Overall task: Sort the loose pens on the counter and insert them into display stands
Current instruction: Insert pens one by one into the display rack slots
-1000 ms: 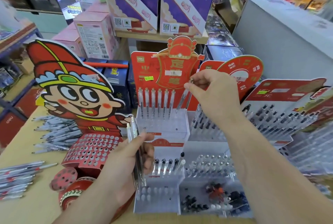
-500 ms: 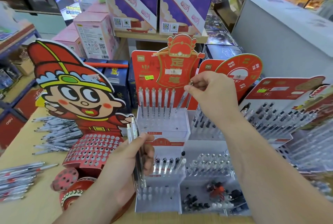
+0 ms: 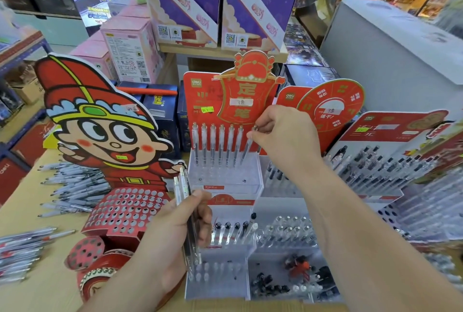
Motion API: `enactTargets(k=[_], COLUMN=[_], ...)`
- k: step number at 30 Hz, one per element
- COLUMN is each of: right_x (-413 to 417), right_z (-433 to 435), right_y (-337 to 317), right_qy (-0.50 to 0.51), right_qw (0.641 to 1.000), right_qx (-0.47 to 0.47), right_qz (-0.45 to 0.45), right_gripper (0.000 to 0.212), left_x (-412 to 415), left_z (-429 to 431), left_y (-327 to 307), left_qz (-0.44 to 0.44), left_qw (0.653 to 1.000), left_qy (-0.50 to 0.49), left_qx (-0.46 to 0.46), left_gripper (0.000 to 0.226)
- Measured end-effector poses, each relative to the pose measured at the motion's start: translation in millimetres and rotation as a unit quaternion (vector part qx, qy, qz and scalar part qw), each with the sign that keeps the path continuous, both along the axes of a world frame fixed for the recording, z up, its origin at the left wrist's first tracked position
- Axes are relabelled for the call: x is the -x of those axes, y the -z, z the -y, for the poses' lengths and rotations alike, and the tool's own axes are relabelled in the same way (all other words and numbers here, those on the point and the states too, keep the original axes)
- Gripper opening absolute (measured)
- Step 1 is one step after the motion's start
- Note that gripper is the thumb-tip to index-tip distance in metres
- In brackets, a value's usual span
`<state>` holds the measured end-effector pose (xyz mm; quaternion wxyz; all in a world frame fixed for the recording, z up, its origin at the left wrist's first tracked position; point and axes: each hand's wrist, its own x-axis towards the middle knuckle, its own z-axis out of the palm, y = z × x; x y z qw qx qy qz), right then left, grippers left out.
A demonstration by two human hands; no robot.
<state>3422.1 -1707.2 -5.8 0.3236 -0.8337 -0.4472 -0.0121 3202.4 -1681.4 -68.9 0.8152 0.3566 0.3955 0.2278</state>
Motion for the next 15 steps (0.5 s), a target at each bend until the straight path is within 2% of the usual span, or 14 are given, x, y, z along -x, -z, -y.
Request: enactTargets(k=[9,15], right_x=[2.0,0.5], right_z=[-6.5,-3.7], right_y=[0.5,0.1], right_qy=[-0.012,-0.022], right_qw=[0.998,0.997], right_qx=[0.048,0.063], right_qz=[0.039,0.049], right_gripper=[0.014,0.021], left_x=[-4.5,-5.4], left_z=[-0.9,-0.7], left_y=[1.8,2.1], left_qz=[0.004,0.01], left_qw=[1.0,1.0], left_qy=[0.0,0.017], left_qx=[-0.005,-0.003], left_gripper=[0.054,0.033])
